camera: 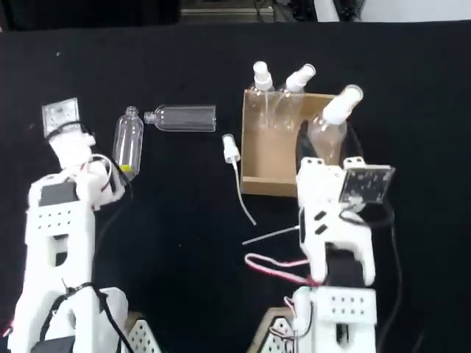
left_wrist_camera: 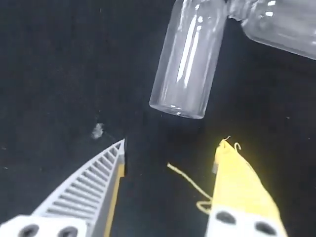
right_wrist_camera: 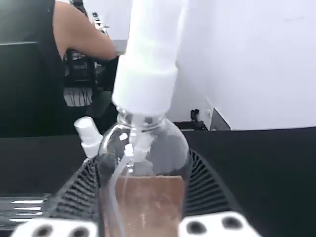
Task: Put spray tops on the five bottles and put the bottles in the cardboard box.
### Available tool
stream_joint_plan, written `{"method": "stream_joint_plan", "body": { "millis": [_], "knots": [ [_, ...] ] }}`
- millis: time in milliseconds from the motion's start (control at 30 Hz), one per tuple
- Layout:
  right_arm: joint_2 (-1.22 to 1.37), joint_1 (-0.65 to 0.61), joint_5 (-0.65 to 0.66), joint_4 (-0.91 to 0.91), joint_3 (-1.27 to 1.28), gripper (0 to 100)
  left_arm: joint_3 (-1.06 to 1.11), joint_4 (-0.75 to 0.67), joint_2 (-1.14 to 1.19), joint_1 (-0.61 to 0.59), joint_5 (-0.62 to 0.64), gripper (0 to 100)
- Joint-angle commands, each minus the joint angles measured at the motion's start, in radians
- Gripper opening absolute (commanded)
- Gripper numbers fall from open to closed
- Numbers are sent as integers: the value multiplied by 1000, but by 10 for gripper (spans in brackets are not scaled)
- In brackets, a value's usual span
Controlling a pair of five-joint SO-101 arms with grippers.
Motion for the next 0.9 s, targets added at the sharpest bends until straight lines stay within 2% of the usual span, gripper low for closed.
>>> {"method": "stream_joint_plan", "body": {
  "millis": [0, 100, 267, 333, 433, 567, 700, 767, 867],
  "knots": [
    [213, 44, 8, -221, -73, 15, 82, -130, -20, 8, 72, 278],
    [367, 49, 23, -399, -73, 15, 140, -181, -20, 5, 104, 278],
    [585, 48, 261, -594, -73, 15, 199, -230, -20, 8, 106, 278],
    [670, 48, 316, -643, -74, 15, 205, -232, -20, 8, 106, 278],
    [782, 49, 287, -715, -107, 15, 206, -232, -20, 8, 106, 278],
    [894, 81, 178, -764, -160, 12, 206, -232, -17, 8, 106, 278],
    [889, 166, 101, -775, -185, 12, 208, -229, -11, 8, 106, 278],
    [857, 203, 89, -712, -214, 12, 208, -229, -11, 8, 106, 278],
    [823, 215, 91, -477, -315, 12, 208, -229, -9, 8, 106, 278]
  ]
}}
